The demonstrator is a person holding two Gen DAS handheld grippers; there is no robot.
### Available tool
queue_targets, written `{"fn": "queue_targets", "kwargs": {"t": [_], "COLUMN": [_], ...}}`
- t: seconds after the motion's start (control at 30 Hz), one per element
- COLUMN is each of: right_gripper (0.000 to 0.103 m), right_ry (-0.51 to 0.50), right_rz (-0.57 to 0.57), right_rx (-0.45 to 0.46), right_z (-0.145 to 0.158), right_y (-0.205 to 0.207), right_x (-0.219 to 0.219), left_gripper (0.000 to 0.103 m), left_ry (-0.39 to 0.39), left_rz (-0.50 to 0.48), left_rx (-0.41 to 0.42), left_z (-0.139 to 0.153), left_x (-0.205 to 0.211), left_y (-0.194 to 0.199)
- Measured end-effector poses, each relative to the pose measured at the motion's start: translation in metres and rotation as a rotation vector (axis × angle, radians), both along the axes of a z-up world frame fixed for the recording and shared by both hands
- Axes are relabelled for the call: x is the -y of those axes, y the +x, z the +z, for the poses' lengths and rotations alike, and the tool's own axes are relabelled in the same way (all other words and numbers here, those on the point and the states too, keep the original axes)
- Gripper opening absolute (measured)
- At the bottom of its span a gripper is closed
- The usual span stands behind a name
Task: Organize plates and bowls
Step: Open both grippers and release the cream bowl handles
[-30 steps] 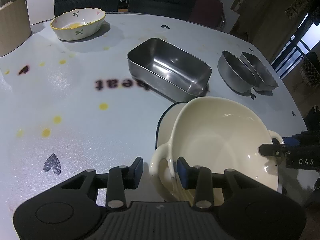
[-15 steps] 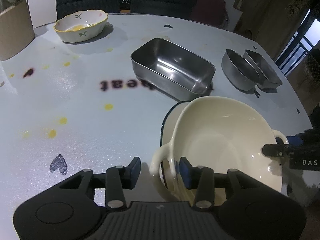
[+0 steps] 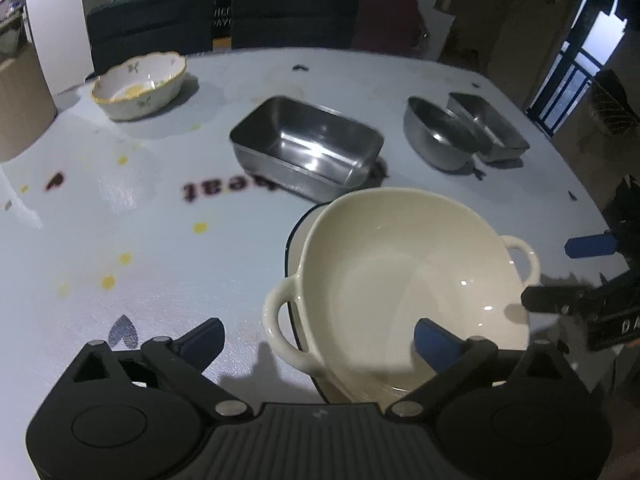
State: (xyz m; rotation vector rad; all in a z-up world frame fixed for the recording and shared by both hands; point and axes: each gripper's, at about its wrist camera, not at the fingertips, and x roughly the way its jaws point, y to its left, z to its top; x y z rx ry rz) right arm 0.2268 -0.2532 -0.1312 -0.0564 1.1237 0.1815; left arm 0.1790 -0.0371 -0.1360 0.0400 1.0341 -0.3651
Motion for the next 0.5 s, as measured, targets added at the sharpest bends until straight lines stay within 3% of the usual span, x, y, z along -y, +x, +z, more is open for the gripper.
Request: {"fn": "queue_targets", "kwargs": {"t": [0.27,0.5], "right_gripper": [0.103,0.103], "right_ry": [0.087,0.141], "right_rz": [-0.077,-0.084], "right_rx": [0.175,0.35], "right_z": [0.036,0.068], "right_y": [-0.025,-0.03], "right_x": [0.013,0.005], "left_gripper": [0.103,0.103], "left_ry": [-0.065,-0.166], "left_rz": [0.039,0.176], "left_rx": [0.132,0.258], "left_z": [0.043,0.083], "left_x": [-0.022,-0.063], "left_y": [-0.016,-0.015]}}
